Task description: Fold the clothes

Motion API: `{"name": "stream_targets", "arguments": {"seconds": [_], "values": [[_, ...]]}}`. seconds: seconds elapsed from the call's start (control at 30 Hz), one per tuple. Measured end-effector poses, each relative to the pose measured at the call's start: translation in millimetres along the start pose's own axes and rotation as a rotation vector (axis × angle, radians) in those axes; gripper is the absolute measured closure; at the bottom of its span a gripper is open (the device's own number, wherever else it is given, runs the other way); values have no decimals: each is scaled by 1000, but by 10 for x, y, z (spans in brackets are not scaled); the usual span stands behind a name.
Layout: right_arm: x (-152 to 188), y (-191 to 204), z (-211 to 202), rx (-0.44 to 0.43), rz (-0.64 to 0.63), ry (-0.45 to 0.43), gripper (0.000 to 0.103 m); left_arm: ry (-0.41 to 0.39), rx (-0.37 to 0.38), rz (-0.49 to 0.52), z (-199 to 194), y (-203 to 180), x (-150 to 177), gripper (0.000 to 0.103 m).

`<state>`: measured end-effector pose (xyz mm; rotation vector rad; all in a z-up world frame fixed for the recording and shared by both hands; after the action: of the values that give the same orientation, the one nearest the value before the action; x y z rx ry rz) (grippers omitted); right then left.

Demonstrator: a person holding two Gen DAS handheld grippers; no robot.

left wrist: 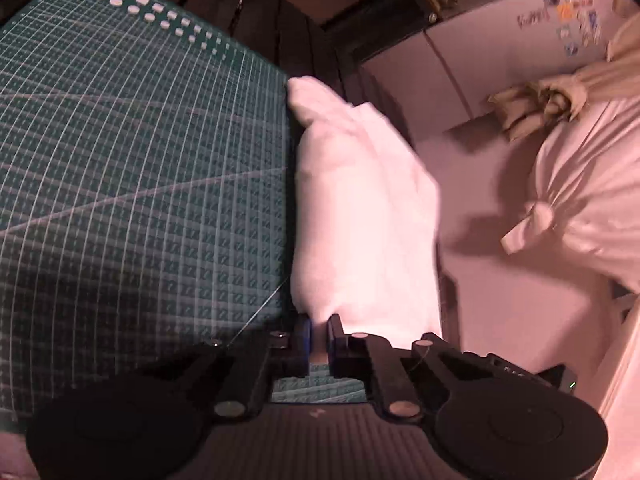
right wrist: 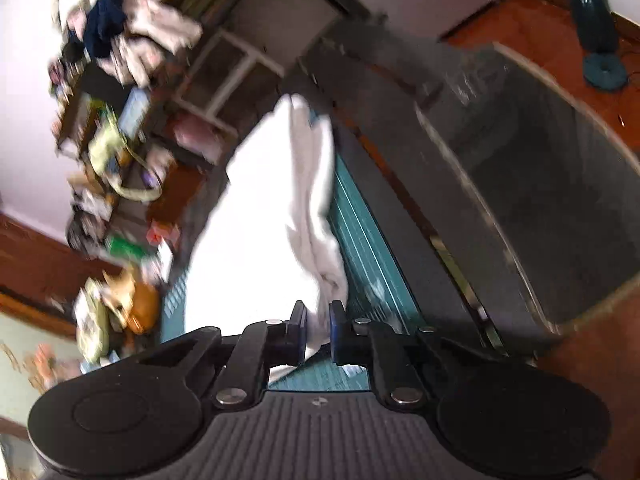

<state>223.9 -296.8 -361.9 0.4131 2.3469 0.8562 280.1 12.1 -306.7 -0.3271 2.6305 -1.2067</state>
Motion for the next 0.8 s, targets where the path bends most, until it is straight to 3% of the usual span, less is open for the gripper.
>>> {"name": "stream_targets", "arguments": {"seconds": [0.07, 0.17, 0.3, 0.37, 0.4, 0.43, 0.6, 0.67, 0.73, 0.8], "values": [[-168, 20, -124, 27, -32, -69, 69, -1, 2, 0, -31, -8, -3, 93], [-614, 52, -196, 41, -82, -191, 60, -10, -24, 47, -54, -75, -13, 93], [-1200, 76, 207, 12, -138, -193, 50, 2, -28, 41, 6, -71, -14, 93], [-1431, 23, 519, 22, -138, -158, 53, 2, -21, 25, 10, -52, -11, 93], [-1503, -7, 651, 21, -129, -139, 62, 0, -19, 22, 9, -47, -11, 93], [-1532, -12, 712, 16, -130, -131, 102, -1, -17, 19, 8, -42, -12, 93], [-1596, -69, 750, 104, -118, -166, 97, 2, -20, 16, 21, 2, 27, 90], [-1600, -60, 706, 137, -132, -184, 76, 2, -17, 15, 21, 24, 30, 90], [-1604, -50, 661, 169, -146, -202, 74, 4, -14, 13, 15, 40, 27, 90], [-1622, 141, 481, 180, -209, -275, 74, 4, -14, 19, 11, 44, 27, 90]]}}
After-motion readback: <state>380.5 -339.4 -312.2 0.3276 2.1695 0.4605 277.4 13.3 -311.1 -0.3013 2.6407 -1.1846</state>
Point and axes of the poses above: each gripper's, at about its wrist camera, not at the fingertips, and z roughly the way its jaws point, y to its left, x to its underside, the point moved 5 cm from there along z, roughly the way its jaws point, and after that the axes turned 9 degrees about -z, right-handed, at the moved point
